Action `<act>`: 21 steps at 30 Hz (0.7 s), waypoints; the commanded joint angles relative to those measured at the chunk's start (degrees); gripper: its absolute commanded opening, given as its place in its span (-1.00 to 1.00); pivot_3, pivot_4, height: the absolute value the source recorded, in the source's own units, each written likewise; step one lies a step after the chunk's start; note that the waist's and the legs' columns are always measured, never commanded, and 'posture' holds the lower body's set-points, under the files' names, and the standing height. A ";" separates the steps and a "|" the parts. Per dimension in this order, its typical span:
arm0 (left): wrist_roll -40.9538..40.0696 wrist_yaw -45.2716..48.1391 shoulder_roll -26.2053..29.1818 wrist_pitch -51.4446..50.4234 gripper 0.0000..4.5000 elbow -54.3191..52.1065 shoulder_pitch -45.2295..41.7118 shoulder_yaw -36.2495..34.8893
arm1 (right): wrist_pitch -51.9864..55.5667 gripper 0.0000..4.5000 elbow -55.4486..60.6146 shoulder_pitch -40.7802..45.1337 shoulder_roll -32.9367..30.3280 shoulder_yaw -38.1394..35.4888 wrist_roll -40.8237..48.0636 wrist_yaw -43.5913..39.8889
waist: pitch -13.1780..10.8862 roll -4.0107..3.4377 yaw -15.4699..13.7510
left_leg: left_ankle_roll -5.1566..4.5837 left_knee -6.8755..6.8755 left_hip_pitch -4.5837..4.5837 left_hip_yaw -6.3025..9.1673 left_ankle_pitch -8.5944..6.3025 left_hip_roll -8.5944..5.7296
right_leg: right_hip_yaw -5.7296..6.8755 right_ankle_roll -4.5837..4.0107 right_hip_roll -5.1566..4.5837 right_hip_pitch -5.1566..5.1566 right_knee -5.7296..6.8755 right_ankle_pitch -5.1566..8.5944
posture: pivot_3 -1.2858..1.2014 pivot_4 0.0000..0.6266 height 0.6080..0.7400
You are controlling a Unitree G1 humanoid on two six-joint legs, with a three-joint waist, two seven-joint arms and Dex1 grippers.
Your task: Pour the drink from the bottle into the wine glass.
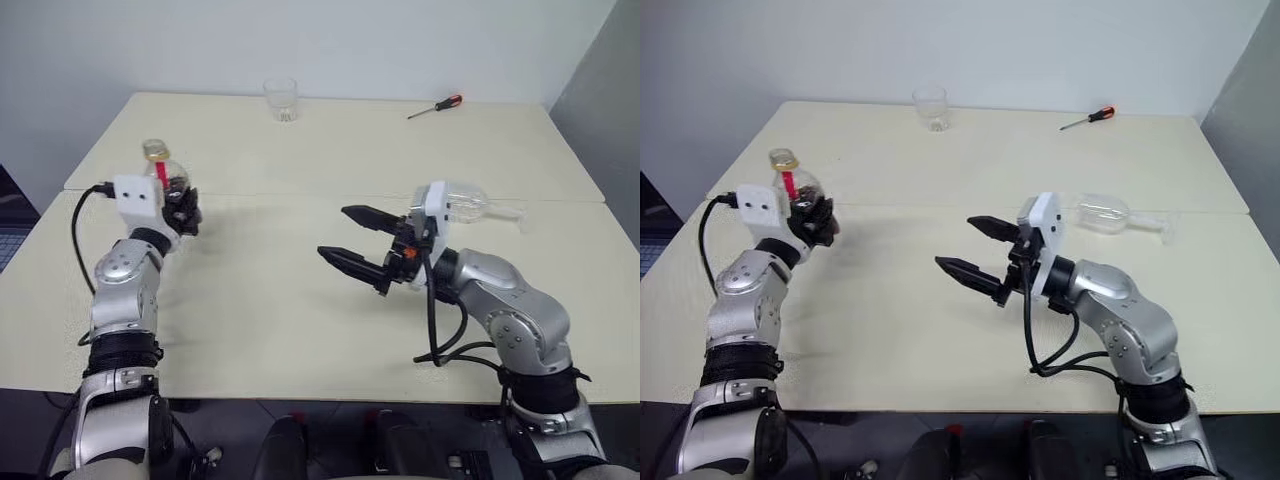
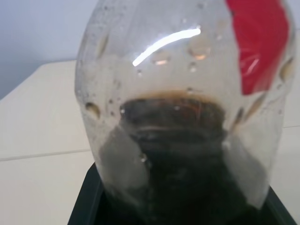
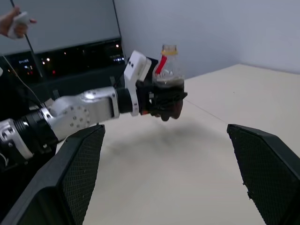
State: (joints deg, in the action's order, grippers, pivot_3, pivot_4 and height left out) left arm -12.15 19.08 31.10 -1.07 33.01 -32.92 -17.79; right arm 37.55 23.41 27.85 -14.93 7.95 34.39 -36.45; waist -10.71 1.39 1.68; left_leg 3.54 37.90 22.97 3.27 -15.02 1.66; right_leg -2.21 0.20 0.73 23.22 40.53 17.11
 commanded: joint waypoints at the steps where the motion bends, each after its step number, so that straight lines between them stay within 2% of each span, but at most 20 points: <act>1: 0.50 -0.86 1.58 7.08 -0.17 7.11 -3.61 -1.95 | -2.81 0.98 -1.06 2.09 1.68 1.25 -2.31 1.15 | 0.03 0.04 -0.12 | 0.00 0.01 0.01 0.02 0.00 0.00 | 0.04 0.00 0.00 0.00 0.00 0.00 | 0.03 -0.52 1.00; 9: -1.50 2.91 -0.32 12.31 -0.17 20.02 -10.16 -1.52 | -3.41 0.98 -1.84 2.78 3.08 3.25 -4.98 2.17 | 0.08 0.19 -0.11 | 0.00 0.03 0.05 0.04 0.00 -0.04 | 0.09 0.00 -0.02 0.00 0.01 0.00 | 0.03 -0.52 1.00; 21: -0.74 5.96 -2.69 12.91 -0.17 21.82 -9.33 -0.05 | -3.05 0.98 -1.66 2.34 3.70 2.71 -5.75 3.54 | 0.09 0.20 0.10 | 0.00 0.01 0.01 0.03 0.00 -0.03 | 0.08 -0.01 0.02 0.05 0.17 0.00 | 0.03 -0.52 1.00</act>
State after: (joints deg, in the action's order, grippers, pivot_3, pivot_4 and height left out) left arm -13.09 24.49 28.32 10.64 56.04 -42.44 -18.10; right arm 35.34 19.89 29.94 -11.51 11.40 28.27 -33.20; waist -10.63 1.58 1.79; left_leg 3.54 37.91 22.98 3.30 -15.02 1.63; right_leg -2.14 0.19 0.75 23.26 40.69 17.11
